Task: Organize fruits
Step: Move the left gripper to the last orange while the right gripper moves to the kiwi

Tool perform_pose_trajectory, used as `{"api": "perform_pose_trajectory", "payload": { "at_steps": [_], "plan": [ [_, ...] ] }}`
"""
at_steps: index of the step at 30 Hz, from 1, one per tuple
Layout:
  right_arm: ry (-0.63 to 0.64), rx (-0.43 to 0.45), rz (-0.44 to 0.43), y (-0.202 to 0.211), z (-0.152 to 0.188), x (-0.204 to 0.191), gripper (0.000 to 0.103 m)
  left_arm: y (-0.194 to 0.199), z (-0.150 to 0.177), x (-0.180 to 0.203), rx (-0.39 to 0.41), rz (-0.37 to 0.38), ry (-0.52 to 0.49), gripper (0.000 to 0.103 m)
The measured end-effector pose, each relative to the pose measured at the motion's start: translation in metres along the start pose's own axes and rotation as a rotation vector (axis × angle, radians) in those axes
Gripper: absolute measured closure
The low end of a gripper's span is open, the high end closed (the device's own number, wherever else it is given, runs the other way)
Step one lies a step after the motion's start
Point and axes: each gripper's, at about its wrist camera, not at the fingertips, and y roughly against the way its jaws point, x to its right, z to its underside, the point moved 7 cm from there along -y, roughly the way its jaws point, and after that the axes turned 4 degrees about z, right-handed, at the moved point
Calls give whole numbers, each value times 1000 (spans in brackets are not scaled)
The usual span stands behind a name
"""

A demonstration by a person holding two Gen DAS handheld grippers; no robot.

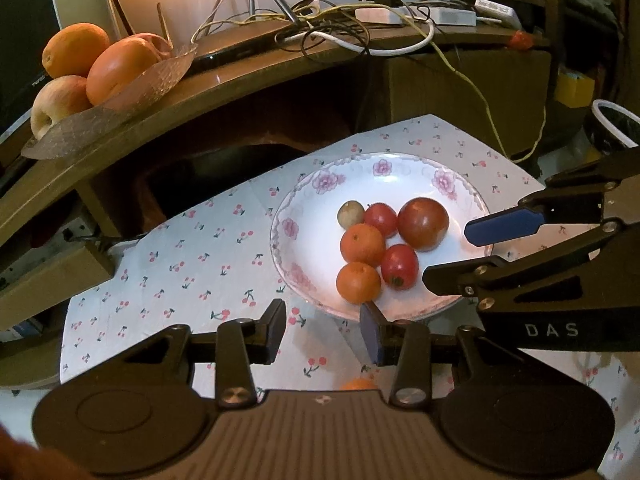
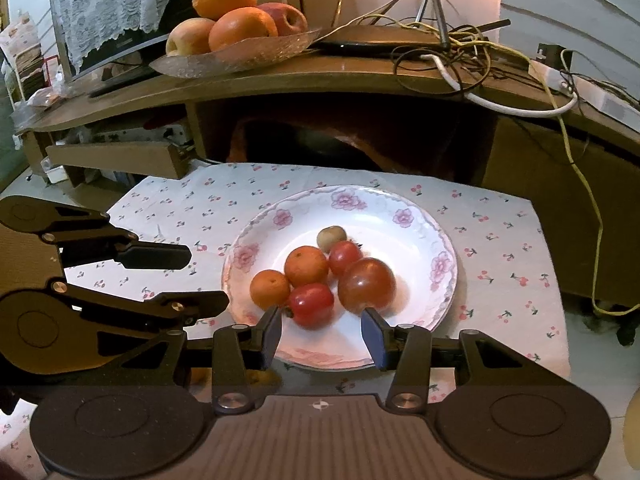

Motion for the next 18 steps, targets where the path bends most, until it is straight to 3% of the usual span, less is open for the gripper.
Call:
{"api": "perform_pose_trajectory", "payload": {
  "at_steps": [18],
  "plan": [
    [38, -45, -40, -3, 12, -16, 53, 5, 23, 5, -41, 43, -51, 55]
  ]
}}
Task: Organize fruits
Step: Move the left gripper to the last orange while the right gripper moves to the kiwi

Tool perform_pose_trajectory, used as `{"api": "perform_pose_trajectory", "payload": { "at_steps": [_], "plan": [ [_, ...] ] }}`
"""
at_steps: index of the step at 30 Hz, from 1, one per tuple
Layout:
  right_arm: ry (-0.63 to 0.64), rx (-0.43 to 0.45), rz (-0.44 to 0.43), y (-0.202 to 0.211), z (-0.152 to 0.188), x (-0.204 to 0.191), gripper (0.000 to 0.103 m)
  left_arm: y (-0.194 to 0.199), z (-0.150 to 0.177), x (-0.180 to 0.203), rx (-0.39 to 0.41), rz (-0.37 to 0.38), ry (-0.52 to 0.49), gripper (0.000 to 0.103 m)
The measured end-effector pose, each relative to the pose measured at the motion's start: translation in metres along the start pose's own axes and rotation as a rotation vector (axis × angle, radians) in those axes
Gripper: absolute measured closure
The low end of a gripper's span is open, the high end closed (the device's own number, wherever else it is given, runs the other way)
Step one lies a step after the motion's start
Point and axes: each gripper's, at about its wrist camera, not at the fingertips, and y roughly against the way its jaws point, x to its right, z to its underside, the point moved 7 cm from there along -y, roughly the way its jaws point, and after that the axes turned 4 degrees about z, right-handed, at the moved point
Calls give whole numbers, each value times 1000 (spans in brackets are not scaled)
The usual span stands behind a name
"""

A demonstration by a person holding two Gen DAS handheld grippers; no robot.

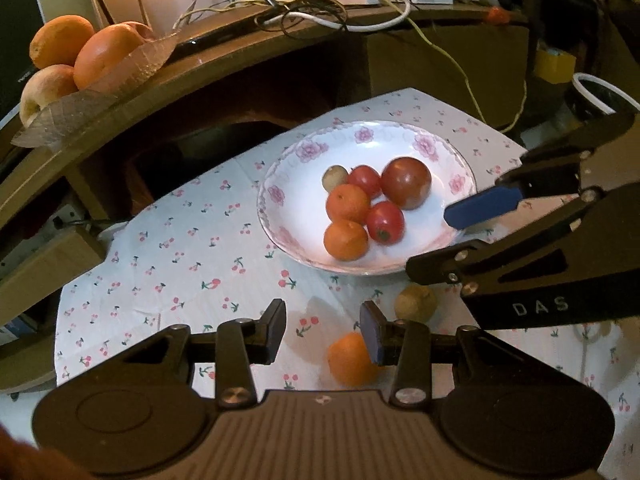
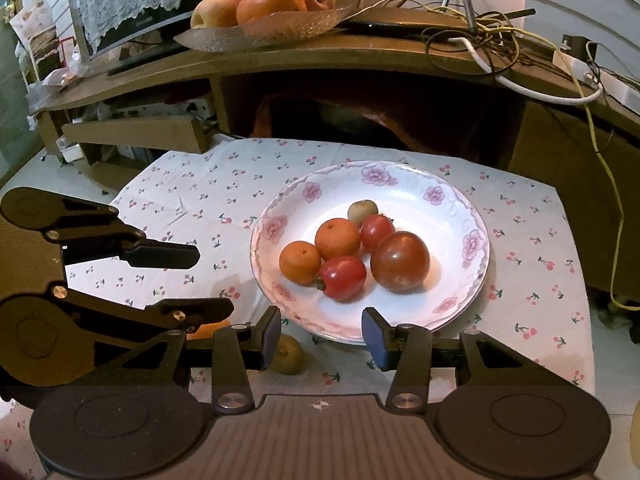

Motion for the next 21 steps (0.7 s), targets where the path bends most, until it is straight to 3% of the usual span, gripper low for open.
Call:
{"api": "perform_pose_trajectory", "payload": {
  "at_steps": [12, 21],
  "plan": [
    [16, -19, -37, 12, 9, -8, 51, 2, 17, 1, 3, 56, -22, 46],
    [13, -62, -55, 3, 21, -9, 51, -4, 30, 17, -39, 83, -74, 46]
  ]
}}
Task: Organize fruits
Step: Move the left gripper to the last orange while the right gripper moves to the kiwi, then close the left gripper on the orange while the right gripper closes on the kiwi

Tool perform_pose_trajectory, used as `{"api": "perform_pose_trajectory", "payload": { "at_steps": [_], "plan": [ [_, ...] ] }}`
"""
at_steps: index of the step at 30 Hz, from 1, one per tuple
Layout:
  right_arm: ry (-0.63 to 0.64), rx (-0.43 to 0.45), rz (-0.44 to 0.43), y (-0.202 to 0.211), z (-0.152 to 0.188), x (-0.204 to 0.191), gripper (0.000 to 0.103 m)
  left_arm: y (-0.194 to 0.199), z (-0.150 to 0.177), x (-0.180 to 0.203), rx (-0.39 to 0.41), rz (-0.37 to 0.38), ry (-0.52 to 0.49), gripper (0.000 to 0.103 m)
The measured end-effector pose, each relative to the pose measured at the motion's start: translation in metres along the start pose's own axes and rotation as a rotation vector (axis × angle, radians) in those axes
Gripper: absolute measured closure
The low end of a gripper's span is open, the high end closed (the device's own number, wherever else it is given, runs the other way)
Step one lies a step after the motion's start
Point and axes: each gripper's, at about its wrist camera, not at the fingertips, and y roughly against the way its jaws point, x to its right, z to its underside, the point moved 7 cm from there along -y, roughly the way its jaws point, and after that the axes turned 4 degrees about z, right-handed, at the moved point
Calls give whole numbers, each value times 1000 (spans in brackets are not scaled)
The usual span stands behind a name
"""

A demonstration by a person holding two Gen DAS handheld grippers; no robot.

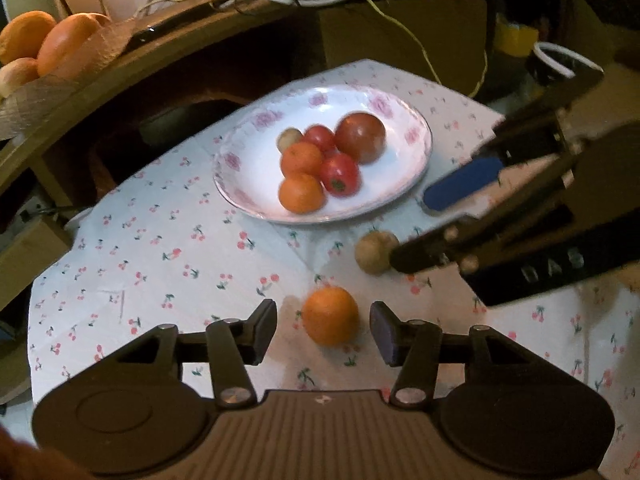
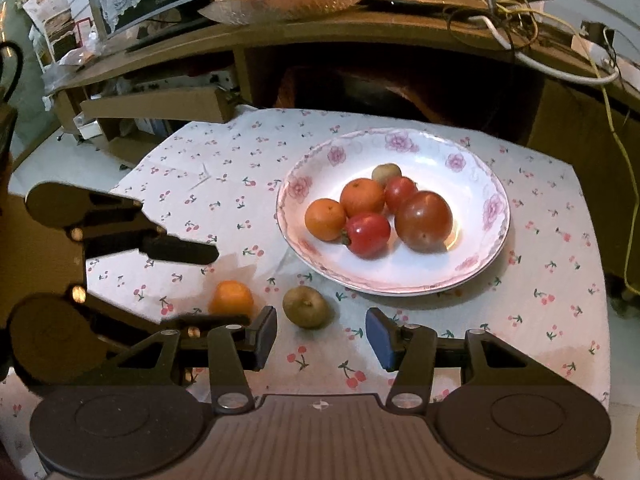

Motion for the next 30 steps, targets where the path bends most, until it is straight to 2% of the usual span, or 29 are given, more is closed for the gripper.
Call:
{"api": "perform_pose_trajectory", "payload": {
  "at_steps": [13, 16, 21, 23, 30],
  "plan": [
    [13, -21, -28, -20, -2, -11, 52, -1, 2, -8, 19, -8, 35, 54],
    [19, -42, -30, -24, 0, -12, 62, -4, 4, -10, 10, -10, 38, 54],
    [19, -45, -26, -25, 0, -11, 73, -5, 3, -11, 14, -5, 50, 62],
    [16, -47, -29, -25, -1, -10, 73, -6, 1, -12, 18, -4, 56, 65],
    [28, -53, -17, -23, 1, -7, 74, -7, 0, -11, 15, -2, 58, 65]
  ]
}}
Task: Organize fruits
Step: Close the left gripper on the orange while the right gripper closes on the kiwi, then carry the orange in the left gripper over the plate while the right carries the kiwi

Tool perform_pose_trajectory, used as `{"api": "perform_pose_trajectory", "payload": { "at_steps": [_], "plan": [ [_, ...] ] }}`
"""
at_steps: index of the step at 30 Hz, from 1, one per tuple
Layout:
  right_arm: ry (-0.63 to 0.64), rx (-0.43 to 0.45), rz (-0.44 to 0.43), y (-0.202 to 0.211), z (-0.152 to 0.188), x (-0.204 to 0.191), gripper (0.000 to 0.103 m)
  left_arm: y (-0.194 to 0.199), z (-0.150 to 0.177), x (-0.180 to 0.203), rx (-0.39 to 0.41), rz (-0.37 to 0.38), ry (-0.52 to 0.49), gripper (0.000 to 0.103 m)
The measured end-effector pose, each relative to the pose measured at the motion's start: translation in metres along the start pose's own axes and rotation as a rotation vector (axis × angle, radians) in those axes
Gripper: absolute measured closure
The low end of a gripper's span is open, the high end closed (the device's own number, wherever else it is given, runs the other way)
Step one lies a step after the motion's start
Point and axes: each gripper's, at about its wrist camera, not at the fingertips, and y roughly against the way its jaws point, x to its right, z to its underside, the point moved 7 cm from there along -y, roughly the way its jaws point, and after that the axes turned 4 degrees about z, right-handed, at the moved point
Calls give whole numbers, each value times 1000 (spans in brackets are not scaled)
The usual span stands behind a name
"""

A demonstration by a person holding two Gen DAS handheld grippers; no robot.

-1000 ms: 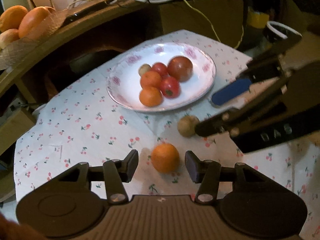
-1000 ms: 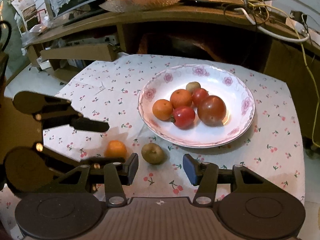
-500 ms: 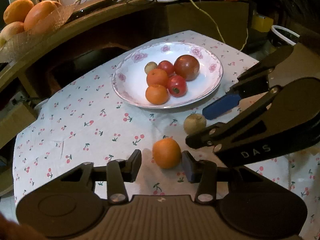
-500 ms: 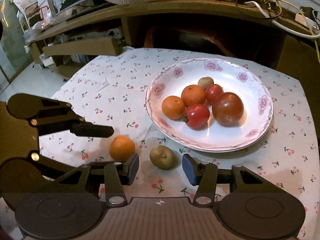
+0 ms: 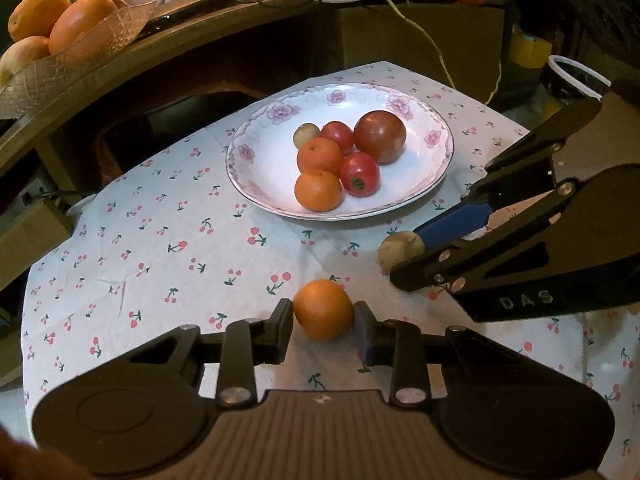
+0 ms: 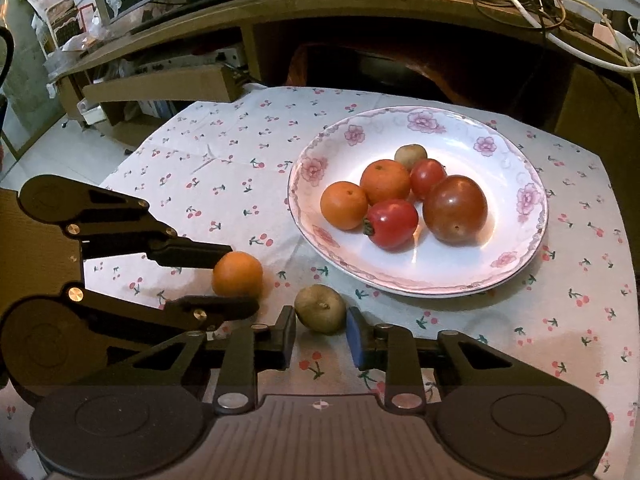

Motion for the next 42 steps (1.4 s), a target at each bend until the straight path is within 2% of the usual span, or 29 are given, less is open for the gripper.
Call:
{"api": "perform_pose_trajectory", "payload": {
  "at_steps": [15, 22, 31, 42],
  "plan": [
    [78, -39, -19, 23, 26, -3, 74, 20, 20, 10, -31, 41, -25, 65],
    [83, -44, -19, 33, 38, -6, 74, 25, 26, 27, -36, 72, -61, 65],
    [85, -57, -3, 36, 47, -8, 74, 24, 23, 45, -45, 65, -107, 65],
    [60, -45, 2, 33, 47, -5, 72, 20, 21, 48, -49, 46, -104, 65]
  ]
}}
